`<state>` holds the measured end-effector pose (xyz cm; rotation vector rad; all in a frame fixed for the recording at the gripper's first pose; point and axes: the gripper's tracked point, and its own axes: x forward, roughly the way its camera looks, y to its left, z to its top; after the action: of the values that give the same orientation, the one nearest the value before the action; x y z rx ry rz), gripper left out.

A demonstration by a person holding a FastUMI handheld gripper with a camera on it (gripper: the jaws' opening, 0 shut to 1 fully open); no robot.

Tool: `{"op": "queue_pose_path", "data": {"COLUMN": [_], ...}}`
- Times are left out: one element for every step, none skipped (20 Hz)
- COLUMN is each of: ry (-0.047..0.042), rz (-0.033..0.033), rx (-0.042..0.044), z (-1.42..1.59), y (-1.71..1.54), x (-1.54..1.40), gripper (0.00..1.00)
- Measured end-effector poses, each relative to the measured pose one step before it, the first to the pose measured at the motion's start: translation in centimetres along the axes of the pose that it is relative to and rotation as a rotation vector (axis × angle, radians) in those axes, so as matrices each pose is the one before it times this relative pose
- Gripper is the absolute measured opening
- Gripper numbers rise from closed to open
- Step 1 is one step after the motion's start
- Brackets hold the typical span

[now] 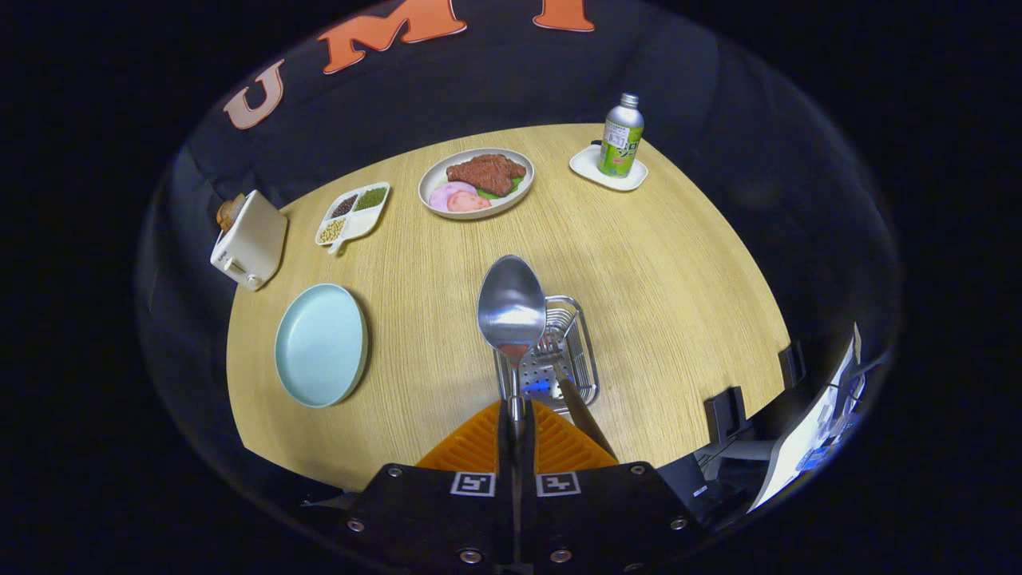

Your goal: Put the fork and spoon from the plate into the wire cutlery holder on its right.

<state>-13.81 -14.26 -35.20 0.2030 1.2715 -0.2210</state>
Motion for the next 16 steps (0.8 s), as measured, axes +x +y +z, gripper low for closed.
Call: {"op": "queue_pose_path", "data": {"ry": [-0.00078, -0.00175, -0.00064, -0.00704, -0.01548, -0.01779, -0.02751, -0.03767, -0.04647, -0.05195, -0.05303, -0.04675, -0.03874, -0.03282, -0.02554, -0.02938], "rz": [-0.00901, -0.00883, 0.00061, 0.00694, 0.01138, 0.00516, 0.00692, 0.01042, 0.01256, 0.01558, 0.01141, 0.01021, 0.00526, 0.00849, 0.00638, 0.01439], "rx": [-0.01316, -0.00721, -0.00175, 0.00600, 0.00798, 0.00614, 0.00550, 0.00702, 0.00842, 0.00989, 0.01158, 0.00814, 0.00784, 0.00639, 0.00634, 0.00550], "z": [-0.127, -0.031, -0.066, 0.198, 0.398, 0.682, 0.652, 1.146, 1.140, 1.431, 1.334, 1.367, 0.980, 1.035, 0.723, 0.887], "y": [-0.426, -0.388, -0.203, -0.090, 0.079, -0.111, -0.134, -0.020, 0.086, 0.094, 0.082, 0.084, -0.004, 0.019, 0.040, 0.217], "x": [0.159, 0.178, 0.026, -0.048, -0.199, -0.271, -0.055, -0.348, -0.620, -0.517, -0.356, -0.351, -0.359, -0.343, -0.385, -0.390], "gripper": [0.05, 0.06, 0.07, 0.07, 0.09, 0.09, 0.10, 0.10, 0.12, 0.13, 0.14, 0.16, 0.19, 0.20, 0.21, 0.22]}}
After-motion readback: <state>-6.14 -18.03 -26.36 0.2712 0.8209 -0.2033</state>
